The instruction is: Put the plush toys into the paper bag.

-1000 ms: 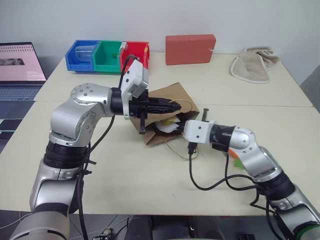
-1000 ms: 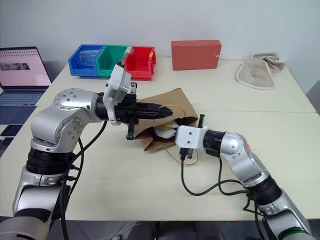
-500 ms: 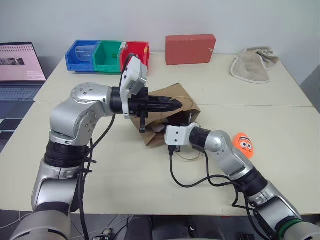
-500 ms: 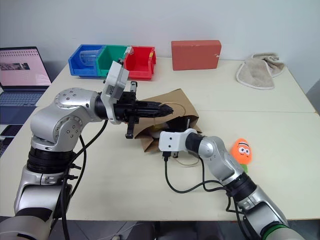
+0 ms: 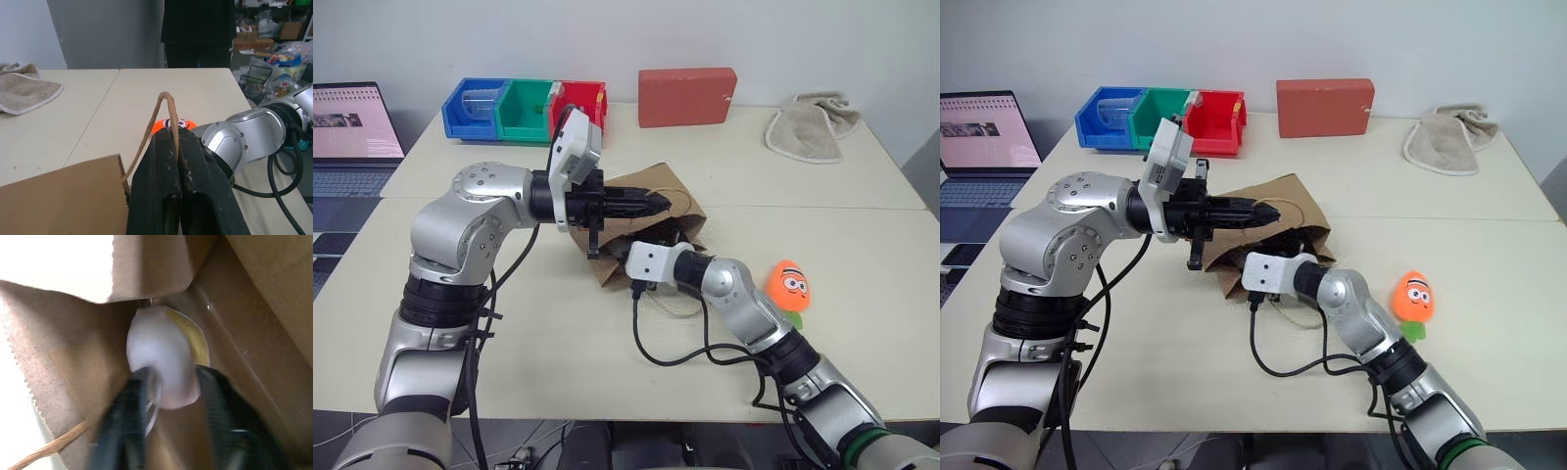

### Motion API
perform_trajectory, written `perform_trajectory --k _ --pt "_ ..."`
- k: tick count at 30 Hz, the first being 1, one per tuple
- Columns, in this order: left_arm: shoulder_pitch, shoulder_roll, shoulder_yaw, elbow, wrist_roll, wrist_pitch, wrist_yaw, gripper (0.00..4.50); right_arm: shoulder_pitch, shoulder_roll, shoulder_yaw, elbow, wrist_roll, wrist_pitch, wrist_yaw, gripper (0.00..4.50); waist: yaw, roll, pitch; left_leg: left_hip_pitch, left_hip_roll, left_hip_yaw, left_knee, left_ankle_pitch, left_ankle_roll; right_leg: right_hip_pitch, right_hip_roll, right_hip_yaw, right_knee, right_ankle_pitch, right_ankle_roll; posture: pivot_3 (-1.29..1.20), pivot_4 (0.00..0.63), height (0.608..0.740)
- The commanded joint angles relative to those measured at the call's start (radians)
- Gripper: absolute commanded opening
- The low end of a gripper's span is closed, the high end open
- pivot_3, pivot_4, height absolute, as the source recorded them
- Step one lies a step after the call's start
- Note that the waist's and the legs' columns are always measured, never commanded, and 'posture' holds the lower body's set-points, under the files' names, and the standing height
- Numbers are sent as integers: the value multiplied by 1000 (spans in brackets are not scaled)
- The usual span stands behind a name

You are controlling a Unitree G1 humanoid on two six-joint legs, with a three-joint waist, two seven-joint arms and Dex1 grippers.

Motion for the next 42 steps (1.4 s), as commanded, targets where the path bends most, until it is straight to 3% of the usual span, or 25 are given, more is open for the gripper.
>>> perform_trajectory --k 1,4,12,18,19,23,28,35,42 --pt "-6 7 17 -25 2 -21 -4 0 6 -13 -33 -78 8 1 -3 3191 0 0 0 0 0 0 0 0 0 0 0 0 0 0 0 0 150 740" --pt "-2 6 11 -21 13 -32 -4 0 29 -34 -43 -138 16 19 23 4243 -1 0 0 0 0 0 0 0 0 0 0 0 0 0 0 0 150 740" --pt "3 -10 -8 -7 39 -63 -7 0 90 -123 -134 -388 181 157 205 4243 -1 0 0 0 0 0 0 0 0 0 0 0 0 0 1 0 150 740" --pt "-6 -25 -12 25 52 -85 -15 0 208 -348 -356 -629 475 326 436 4243 14 0 0 0 0 0 1 0 0 1 0 0 0 -1 1 0 150 740" --pt "-6 -27 -13 24 52 -86 -14 0 218 -374 -373 -644 499 334 445 4243 15 0 0 0 0 0 1 0 0 1 0 0 0 -1 2 0 150 740" --pt "11 -34 -7 11 50 -90 -14 0 311 -531 -634 -622 614 420 486 4243 16 0 0 0 0 0 2 0 0 2 0 0 0 -1 2 0 150 740" --pt "25 -38 -7 -3 51 -94 -14 0 504 -649 -753 -526 575 350 472 4243 17 0 0 0 0 0 2 0 0 2 0 0 -1 -1 2 0 150 740" --pt "45 -40 -8 -19 53 -98 -10 0 684 -658 -771 -498 570 377 404 4243 12 0 0 1 0 2 4 0 0 2 0 2 0 0 3 0 150 740" --pt "48 -40 -7 -29 50 -91 0 0 609 -630 -679 -408 531 343 301 4243 13 0 0 0 0 2 11 0 0 5 0 2 -1 2 4 0 150 740"
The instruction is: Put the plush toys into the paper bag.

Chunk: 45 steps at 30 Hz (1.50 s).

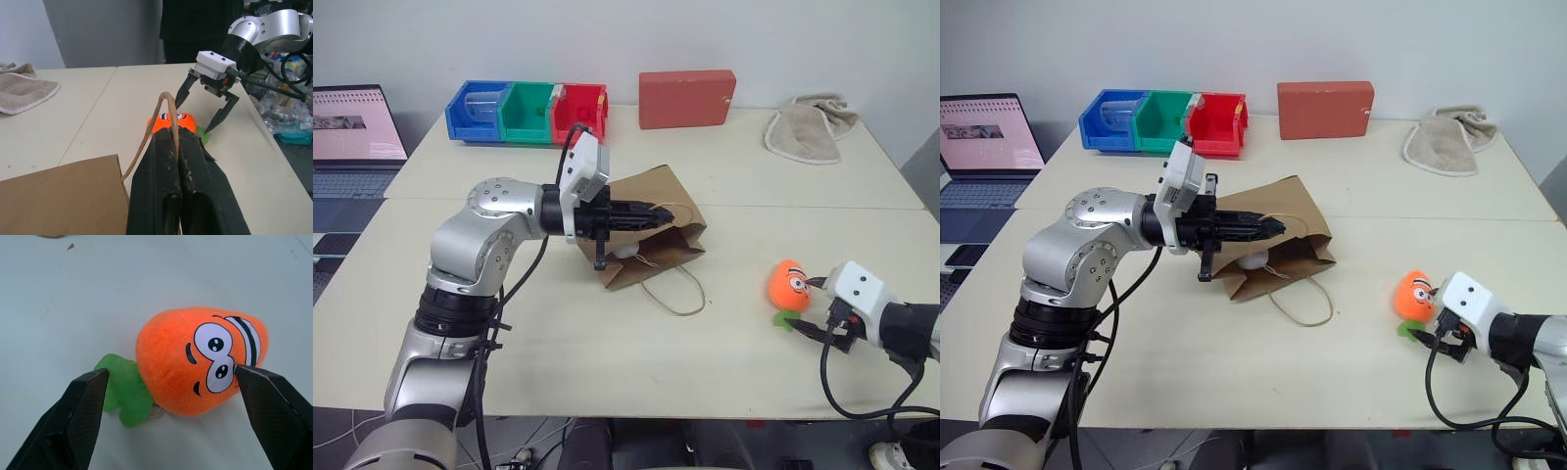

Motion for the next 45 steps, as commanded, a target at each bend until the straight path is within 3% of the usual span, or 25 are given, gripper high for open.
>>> perform_trajectory --k 1,3,14,21,26,30,35,45 --pt "-8 2 17 -35 -8 -6 8 0 -37 0 26 35 -33 -44 -50 4078 2 0 0 0 0 0 1 0 0 1 0 1 0 -1 -2 0 150 740" --pt "-6 4 18 -39 -10 -4 11 0 -55 2 44 64 -42 -61 -66 3693 3 0 0 0 0 0 2 0 0 2 0 1 -1 -2 -4 0 150 740" --pt "-1 12 23 -41 -11 -2 12 0 -71 -42 68 153 -79 -208 -71 37 3 0 0 1 -1 -1 2 0 0 3 0 1 -1 -2 -3 0 150 740" --pt "-23 4 24 -16 -14 0 8 0 -123 -113 48 -92 204 -65 149 12 1 0 0 1 0 -2 1 0 0 3 1 1 0 1 2 0 150 740" --pt "-44 -5 28 -8 -25 10 9 0 -277 -68 154 -223 286 29 117 12 3 0 0 1 0 -2 1 0 0 3 1 0 -1 1 1 0 150 740" --pt "-57 -6 34 -2 -28 17 6 0 -439 76 325 -179 196 23 13 12 1 0 0 1 0 -3 2 0 0 3 1 0 -1 -1 -1 0 150 740" --pt "-72 -3 35 1 -31 16 4 0 -568 232 546 8 -47 -94 -108 12 1 0 0 1 0 -3 1 0 0 2 1 0 0 1 1 0 150 740" --pt "-87 2 41 5 -39 25 3 0 -627 371 643 175 -335 -203 -304 12 2 0 0 -3 0 -3 0 0 0 -2 1 0 0 1 1 0 150 740"
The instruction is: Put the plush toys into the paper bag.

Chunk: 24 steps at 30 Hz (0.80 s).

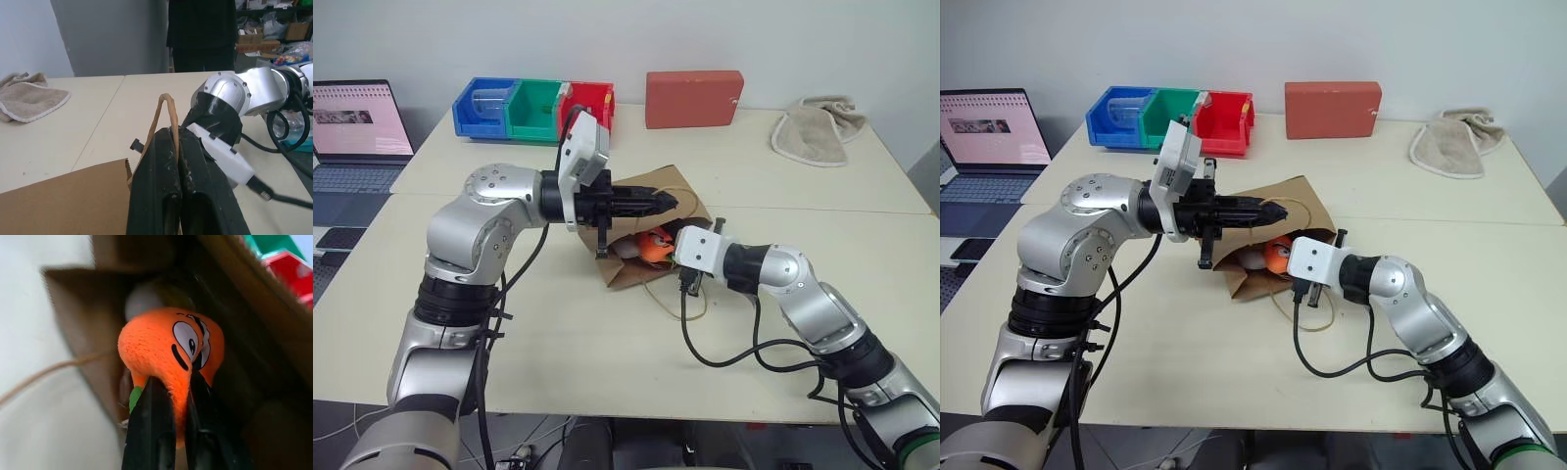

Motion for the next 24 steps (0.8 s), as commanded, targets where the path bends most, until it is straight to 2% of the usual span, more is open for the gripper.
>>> perform_trajectory --k 1,7,13,18,24 --pt "-22 7 26 -18 -18 1 -5 0 -18 39 1 9 -85 -27 -76 12 -1 0 0 0 0 0 0 0 0 0 0 0 0 0 0 0 150 740" --pt "-27 1 26 -15 -23 4 -7 0 -46 118 20 112 -209 -32 -178 12 -2 0 0 0 0 0 0 0 0 -1 0 0 1 0 0 0 150 740" --pt "-28 0 24 -16 -24 4 -4 0 -60 167 36 190 -253 -43 -173 12 -4 0 0 0 0 0 0 0 0 -1 0 0 1 0 0 0 150 740" --pt "-29 -2 28 -11 -20 3 7 0 -54 183 21 193 -245 -59 -151 1562 -4 0 0 0 0 0 0 0 0 -1 0 0 1 0 0 0 150 740" --pt "-35 -14 40 0 -26 7 24 0 -39 188 -12 167 -219 -22 -118 3754 -4 0 0 0 0 0 0 0 0 -1 0 0 1 0 0 0 150 740"
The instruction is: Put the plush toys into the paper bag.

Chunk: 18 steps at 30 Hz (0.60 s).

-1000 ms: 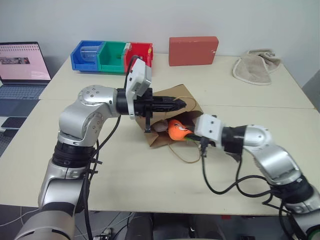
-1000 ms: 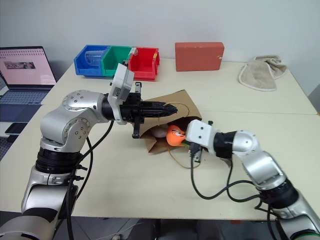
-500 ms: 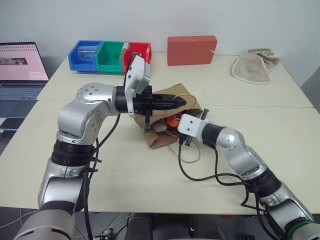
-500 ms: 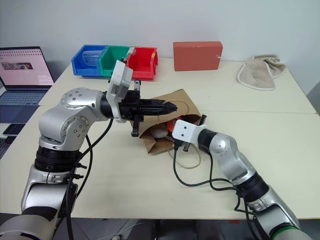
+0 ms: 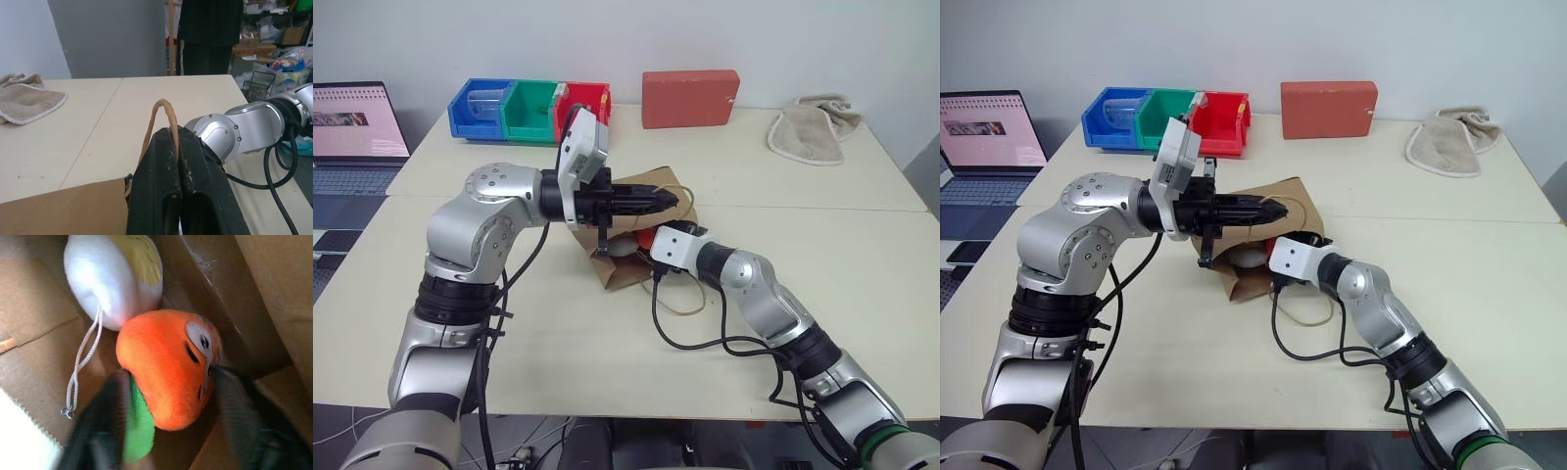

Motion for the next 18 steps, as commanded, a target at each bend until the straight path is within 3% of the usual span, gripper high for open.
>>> perform_trajectory --k 1,2,3,12,18 --pt "-34 -9 39 -10 -19 -6 17 0 4 12 -49 -62 38 27 24 4089 0 0 0 0 0 0 0 0 0 0 0 0 0 0 0 0 150 740" --pt "-36 -11 39 -6 -18 -7 19 0 5 12 -54 -76 42 34 32 4437 0 0 0 0 0 0 0 0 0 0 0 0 0 0 0 0 150 740" --pt "-37 -13 36 -1 -13 -12 20 0 6 5 -60 -93 50 41 50 4481 0 0 0 0 0 0 0 0 0 0 0 0 0 0 0 0 150 740" --pt "-57 -41 23 51 21 -48 36 0 55 -166 -145 -323 204 100 288 4481 4 0 0 0 0 0 0 0 0 1 0 0 -1 0 0 0 150 740" --pt "-64 -51 17 80 44 -68 35 0 137 -269 -330 -539 521 339 467 4481 2 0 0 0 0 0 0 0 0 1 0 0 -1 0 0 0 150 740"
